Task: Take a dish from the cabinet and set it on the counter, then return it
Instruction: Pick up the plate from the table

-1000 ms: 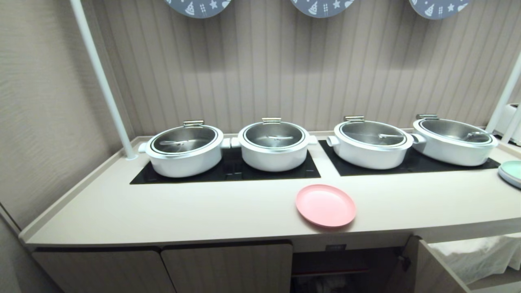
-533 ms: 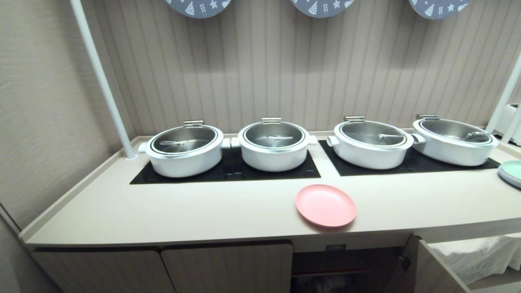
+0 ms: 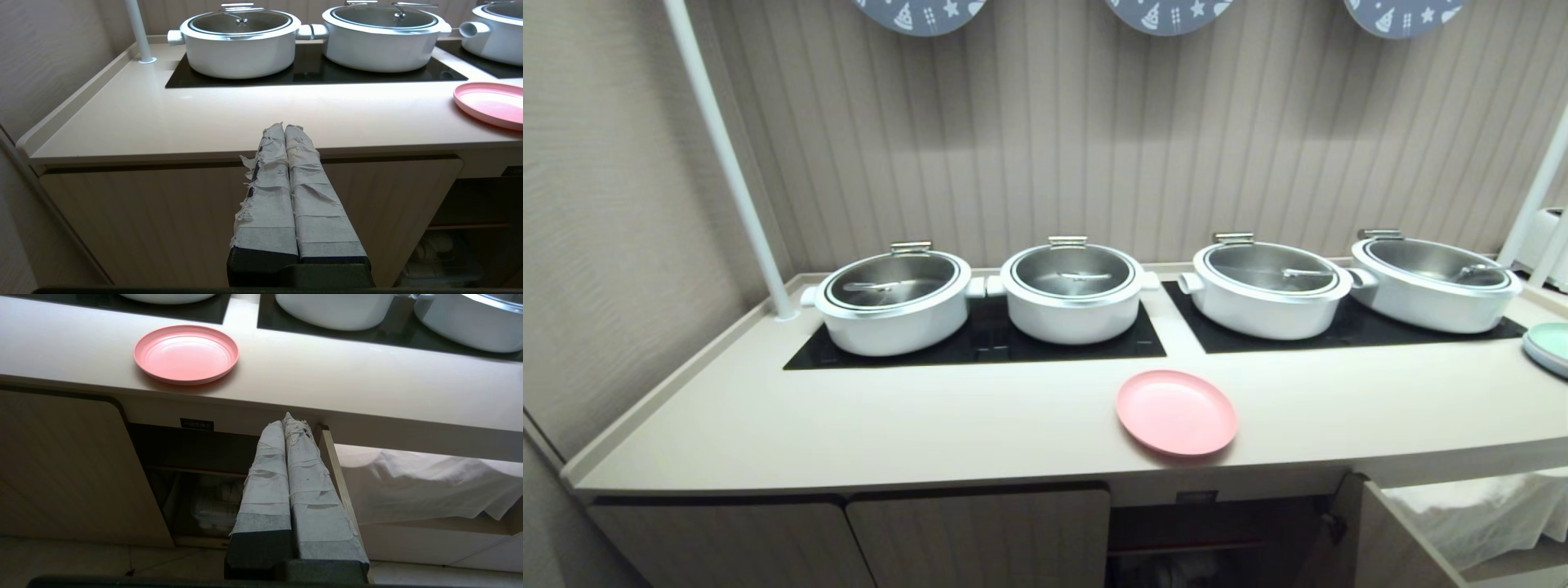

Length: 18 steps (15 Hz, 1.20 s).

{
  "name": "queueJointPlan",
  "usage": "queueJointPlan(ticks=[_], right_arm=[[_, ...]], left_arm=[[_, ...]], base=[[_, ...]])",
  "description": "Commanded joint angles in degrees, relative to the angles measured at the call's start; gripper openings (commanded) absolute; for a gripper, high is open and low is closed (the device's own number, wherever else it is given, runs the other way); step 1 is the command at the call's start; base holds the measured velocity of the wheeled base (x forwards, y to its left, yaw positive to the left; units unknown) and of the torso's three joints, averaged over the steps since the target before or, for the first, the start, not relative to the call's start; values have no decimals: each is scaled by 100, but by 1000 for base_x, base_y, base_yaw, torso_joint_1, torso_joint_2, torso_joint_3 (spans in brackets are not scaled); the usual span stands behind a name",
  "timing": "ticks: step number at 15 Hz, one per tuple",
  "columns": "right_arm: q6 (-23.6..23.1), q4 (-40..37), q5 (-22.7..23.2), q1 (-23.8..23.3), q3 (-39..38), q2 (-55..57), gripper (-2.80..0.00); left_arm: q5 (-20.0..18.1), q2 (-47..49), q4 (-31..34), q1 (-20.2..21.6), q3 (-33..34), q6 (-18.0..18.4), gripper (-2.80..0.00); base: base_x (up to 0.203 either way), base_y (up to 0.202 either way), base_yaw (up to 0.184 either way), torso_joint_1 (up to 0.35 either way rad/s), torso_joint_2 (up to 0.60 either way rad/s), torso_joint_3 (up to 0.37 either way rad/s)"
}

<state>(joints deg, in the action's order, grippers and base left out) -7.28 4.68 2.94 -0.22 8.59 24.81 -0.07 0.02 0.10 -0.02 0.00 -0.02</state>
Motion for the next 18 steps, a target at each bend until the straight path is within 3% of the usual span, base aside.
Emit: queueJointPlan(ticks=[1, 4, 8, 13, 18], right_arm=[[-5, 17, 12, -32, 208, 747, -280], [-13, 230, 166, -106, 608, 1708, -280], [-135, 1166, 677, -133, 1202, 3085, -280], [-296, 1006, 2109, -210, 2216, 3989, -280], [-489, 927, 2161, -32, 2823, 5245, -280]], left_arm=[[6, -2, -1, 2, 0, -6, -280], [5, -2, -1, 2, 0, -6, -280], [7, -2, -1, 1, 0, 1, -280], [6, -2, -1, -5, 0, -1, -280], [7, -2, -1, -5, 0, 1, -280]], base=[[0, 0, 0, 0, 0, 0], [0, 0, 0, 0, 0, 0], [0, 0, 0, 0, 0, 0], [0, 0, 0, 0, 0, 0], [0, 0, 0, 0, 0, 0]])
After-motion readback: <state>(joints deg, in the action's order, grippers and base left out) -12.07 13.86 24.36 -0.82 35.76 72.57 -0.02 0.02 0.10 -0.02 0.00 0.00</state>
